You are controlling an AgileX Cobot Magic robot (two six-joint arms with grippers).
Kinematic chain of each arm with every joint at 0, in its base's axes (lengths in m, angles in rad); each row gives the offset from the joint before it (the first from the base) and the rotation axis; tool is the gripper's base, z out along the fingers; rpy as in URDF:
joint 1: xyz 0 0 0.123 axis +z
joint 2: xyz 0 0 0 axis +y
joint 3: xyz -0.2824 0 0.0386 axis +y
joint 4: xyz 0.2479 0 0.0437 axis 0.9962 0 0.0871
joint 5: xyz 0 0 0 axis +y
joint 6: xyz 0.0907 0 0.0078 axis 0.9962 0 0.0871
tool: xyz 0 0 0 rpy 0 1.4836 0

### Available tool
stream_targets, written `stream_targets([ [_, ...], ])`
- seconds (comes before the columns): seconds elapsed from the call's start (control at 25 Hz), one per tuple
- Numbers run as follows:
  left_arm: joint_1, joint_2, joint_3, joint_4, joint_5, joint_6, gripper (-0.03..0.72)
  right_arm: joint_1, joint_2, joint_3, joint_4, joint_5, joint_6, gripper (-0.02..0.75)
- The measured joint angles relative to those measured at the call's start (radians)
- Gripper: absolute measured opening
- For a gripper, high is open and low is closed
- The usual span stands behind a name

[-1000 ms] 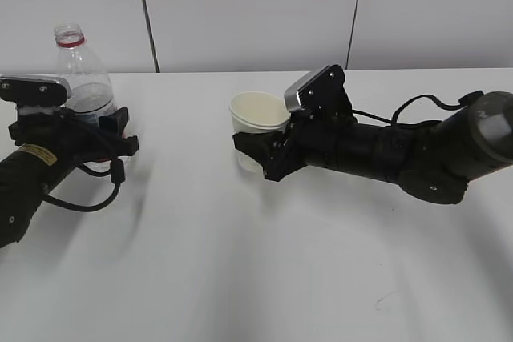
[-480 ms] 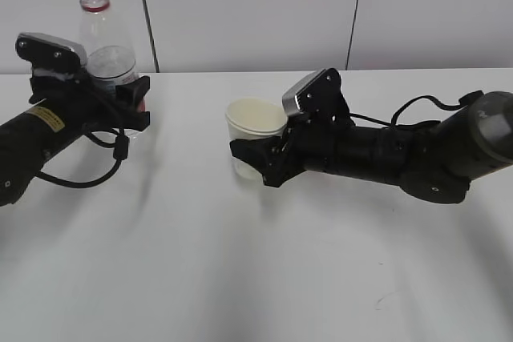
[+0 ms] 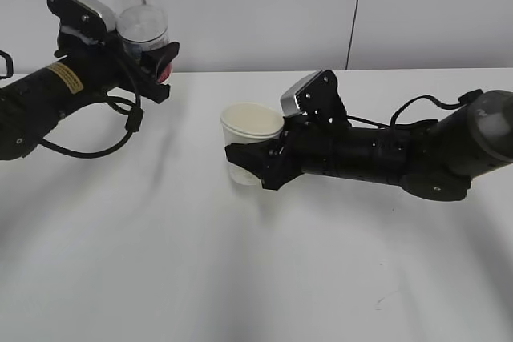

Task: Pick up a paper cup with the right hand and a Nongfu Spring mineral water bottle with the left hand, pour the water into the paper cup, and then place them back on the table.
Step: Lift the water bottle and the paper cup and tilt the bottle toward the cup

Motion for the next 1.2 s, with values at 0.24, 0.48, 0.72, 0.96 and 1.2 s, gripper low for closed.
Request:
stream_targets([
  [0.24, 0.013, 0.004, -0.031, 0.039, 0.0, 0.006, 0.419, 0.0, 0.0, -0.035, -0.036, -0.011, 0.028, 0.491],
  [0.48, 0.015, 0.005, -0.031, 0.09, 0.0, 0.03, 0.416, 0.0, 0.002, -0.101, -0.097, -0.019, 0.094, 0.491],
  [0.72, 0.015, 0.005, -0.031, 0.092, 0.014, 0.133, 0.416, 0.01, 0.043, -0.139, -0.169, -0.029, 0.149, 0.491],
  [0.96, 0.015, 0.011, -0.031, 0.092, 0.048, 0.262, 0.414, 0.051, 0.069, -0.183, -0.211, -0.036, 0.16, 0.491],
  [1.2, 0.024, 0.011, -0.031, 0.091, 0.05, 0.354, 0.414, 0.054, 0.069, -0.238, -0.242, -0.036, 0.16, 0.491],
])
